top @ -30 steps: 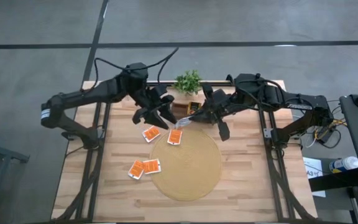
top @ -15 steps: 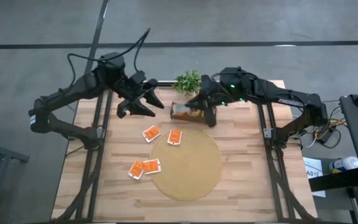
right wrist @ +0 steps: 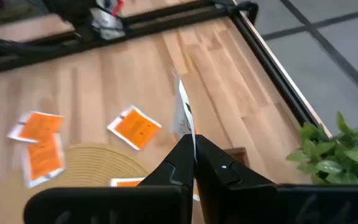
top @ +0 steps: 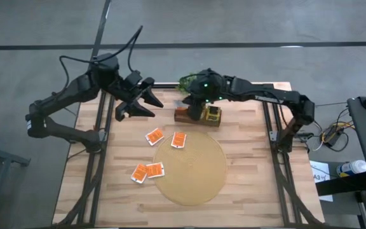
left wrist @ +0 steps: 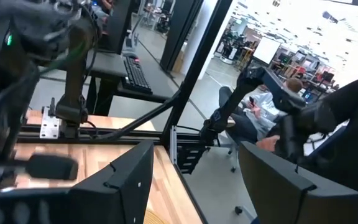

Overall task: Pick & Place Tea
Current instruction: Put the white tea bag into the left section of the wooden organizer

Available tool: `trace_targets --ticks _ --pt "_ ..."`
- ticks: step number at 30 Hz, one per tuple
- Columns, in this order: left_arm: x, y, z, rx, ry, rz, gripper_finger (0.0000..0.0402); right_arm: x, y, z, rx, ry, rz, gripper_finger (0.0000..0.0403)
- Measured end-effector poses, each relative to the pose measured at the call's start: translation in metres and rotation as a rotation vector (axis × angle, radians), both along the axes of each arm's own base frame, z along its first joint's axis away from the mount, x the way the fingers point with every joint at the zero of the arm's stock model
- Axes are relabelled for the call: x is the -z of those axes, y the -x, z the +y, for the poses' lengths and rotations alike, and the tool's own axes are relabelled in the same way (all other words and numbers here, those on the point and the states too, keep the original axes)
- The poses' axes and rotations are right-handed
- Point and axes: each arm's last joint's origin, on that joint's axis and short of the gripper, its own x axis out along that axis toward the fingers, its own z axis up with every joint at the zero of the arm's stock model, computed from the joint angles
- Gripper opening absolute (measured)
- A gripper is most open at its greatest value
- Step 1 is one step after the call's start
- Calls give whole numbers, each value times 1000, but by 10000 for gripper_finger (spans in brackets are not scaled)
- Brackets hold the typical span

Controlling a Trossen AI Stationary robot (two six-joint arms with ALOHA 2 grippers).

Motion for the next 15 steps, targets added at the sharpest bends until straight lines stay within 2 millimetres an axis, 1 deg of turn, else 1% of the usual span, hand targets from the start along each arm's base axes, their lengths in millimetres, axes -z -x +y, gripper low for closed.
trace_targets --ticks 5,11,15 --pt "0 1 0 -1 4 0 229 23 -10 -14 87 12 74 8" --pt "1 1 0 -1 15 15 229 48 -19 -29 126 -6 138 8" --pt "1 1 0 -2 24 21 229 68 -24 -34 140 -13 194 8"
